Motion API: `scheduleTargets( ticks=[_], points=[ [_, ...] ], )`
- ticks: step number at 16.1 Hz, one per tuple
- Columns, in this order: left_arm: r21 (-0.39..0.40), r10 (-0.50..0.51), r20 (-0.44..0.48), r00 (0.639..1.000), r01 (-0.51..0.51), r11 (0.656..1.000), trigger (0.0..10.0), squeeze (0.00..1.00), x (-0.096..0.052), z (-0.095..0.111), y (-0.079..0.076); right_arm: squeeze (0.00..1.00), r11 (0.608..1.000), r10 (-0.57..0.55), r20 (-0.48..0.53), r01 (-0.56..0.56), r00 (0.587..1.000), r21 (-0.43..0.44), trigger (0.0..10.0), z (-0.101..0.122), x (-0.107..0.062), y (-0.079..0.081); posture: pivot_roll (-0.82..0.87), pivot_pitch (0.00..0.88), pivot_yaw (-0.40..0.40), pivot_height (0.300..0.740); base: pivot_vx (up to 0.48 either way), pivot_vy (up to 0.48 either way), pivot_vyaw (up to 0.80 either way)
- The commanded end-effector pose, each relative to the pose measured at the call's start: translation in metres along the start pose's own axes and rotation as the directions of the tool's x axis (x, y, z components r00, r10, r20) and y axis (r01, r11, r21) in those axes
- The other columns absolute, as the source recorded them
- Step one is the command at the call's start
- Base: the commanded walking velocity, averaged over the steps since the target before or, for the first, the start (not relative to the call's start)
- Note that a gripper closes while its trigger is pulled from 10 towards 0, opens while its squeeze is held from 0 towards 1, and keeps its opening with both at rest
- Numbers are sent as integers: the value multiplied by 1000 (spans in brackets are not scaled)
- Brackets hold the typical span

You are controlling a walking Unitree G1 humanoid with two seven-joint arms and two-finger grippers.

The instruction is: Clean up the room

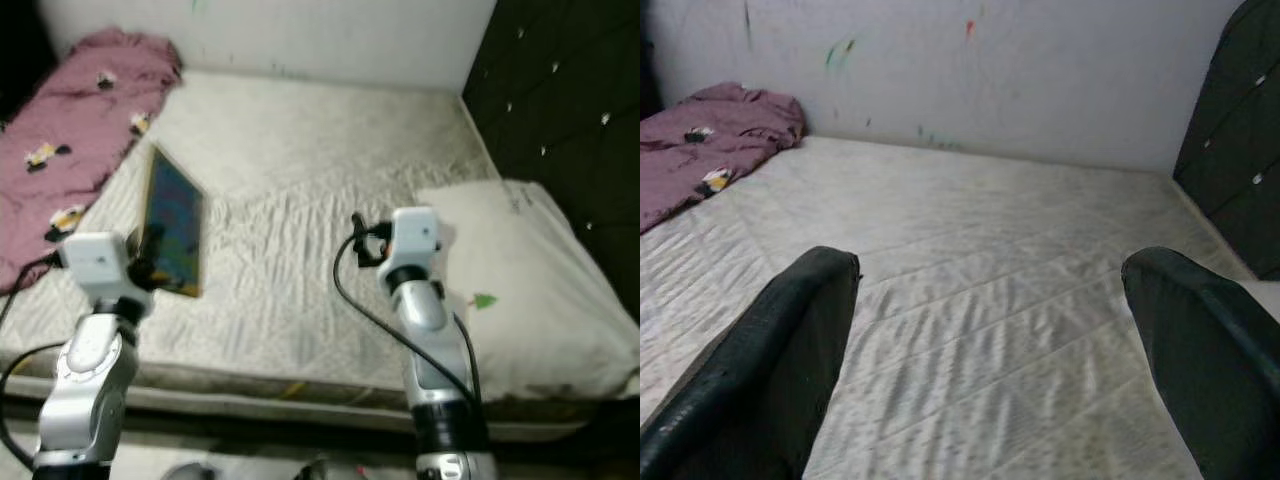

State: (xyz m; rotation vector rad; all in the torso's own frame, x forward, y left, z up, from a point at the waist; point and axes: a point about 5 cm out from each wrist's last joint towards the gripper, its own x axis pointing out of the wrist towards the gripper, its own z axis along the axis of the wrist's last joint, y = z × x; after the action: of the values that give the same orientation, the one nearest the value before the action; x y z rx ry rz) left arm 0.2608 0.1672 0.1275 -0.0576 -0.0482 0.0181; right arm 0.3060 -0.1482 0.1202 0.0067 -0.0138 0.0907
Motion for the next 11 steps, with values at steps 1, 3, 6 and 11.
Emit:
scheduleTargets(
  ticks=[1,3,6,11],
  points=[
    [8,-1,46,999,0,1000,10000,0,2,9,3,0,1000,1,9,-2,1000,6,10000,2,1,2,-64,0,-47,740,0,-330,0],
    [7,-2,46,999,2,1000,10000,0,2,9,2,0,1000,1,7,-1,1000,2,10000,2,1,1,-64,0,-47,740,0,-328,0],
    [11,-3,46,999,2,1000,10000,0,3,9,2,0,1000,0,7,0,1000,0,10000,1,1,1,-62,0,-48,740,0,-325,0],
    [-6,-16,77,997,16,1000,10000,0,3,12,2,0,1000,-7,7,7,1000,2,10000,1,2,0,-63,0,-46,740,0,-66,0]
  ],
)
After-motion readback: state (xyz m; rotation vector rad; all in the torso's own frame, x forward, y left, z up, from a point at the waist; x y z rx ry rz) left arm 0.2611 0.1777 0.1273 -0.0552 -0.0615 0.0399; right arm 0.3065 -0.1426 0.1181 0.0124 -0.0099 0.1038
